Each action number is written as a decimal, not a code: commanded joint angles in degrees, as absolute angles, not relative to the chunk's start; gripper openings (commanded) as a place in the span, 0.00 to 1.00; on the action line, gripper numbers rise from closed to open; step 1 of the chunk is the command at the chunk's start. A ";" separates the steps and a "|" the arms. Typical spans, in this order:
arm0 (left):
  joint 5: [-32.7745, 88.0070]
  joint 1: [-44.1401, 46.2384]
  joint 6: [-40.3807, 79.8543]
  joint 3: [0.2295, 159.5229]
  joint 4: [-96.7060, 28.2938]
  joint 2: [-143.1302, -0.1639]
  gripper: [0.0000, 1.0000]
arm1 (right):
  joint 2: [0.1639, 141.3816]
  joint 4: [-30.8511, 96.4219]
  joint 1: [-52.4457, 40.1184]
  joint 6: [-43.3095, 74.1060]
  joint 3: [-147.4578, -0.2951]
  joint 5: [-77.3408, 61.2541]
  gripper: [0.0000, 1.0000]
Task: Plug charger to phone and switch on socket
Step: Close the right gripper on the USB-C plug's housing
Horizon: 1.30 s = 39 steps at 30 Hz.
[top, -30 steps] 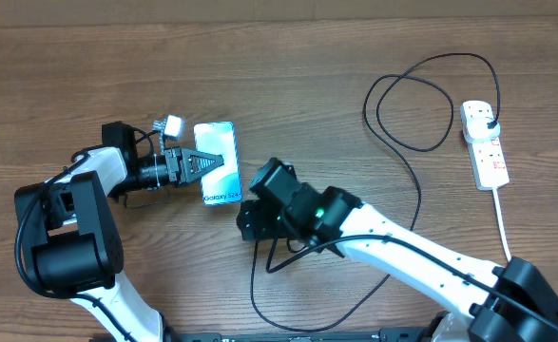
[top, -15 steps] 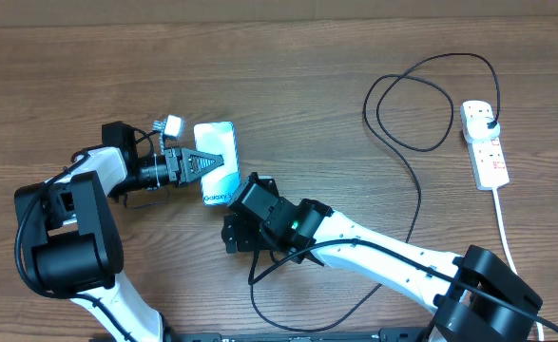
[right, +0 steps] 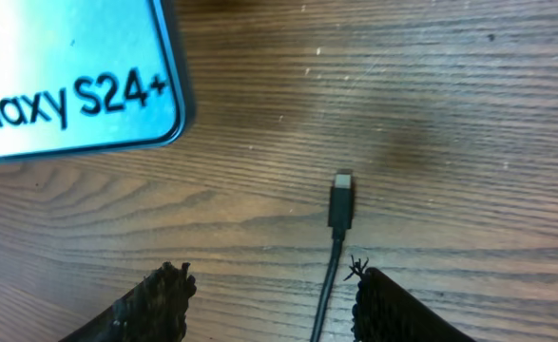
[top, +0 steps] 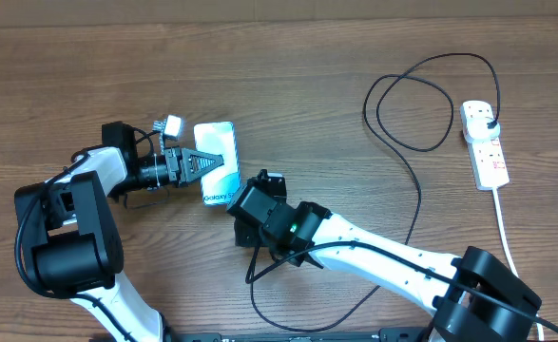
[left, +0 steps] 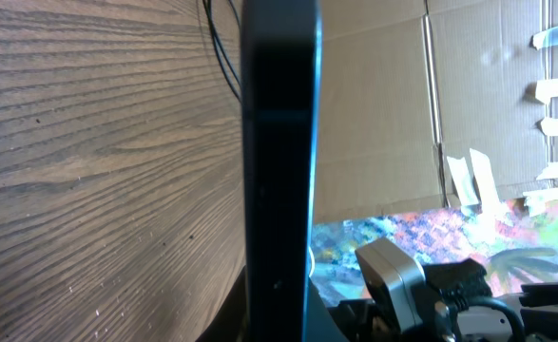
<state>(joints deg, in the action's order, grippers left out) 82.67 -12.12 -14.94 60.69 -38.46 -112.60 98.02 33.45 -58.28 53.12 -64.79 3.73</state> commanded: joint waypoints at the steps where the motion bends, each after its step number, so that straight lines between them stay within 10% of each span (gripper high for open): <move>1: 85.10 -12.29 -14.50 60.90 -38.28 -111.33 0.04 | 99.83 32.71 -59.81 54.15 -64.23 5.30 0.58; 39: 85.08 -12.29 -14.50 60.90 -38.30 -111.33 0.04 | 109.32 34.85 -60.42 57.21 -64.23 6.20 0.32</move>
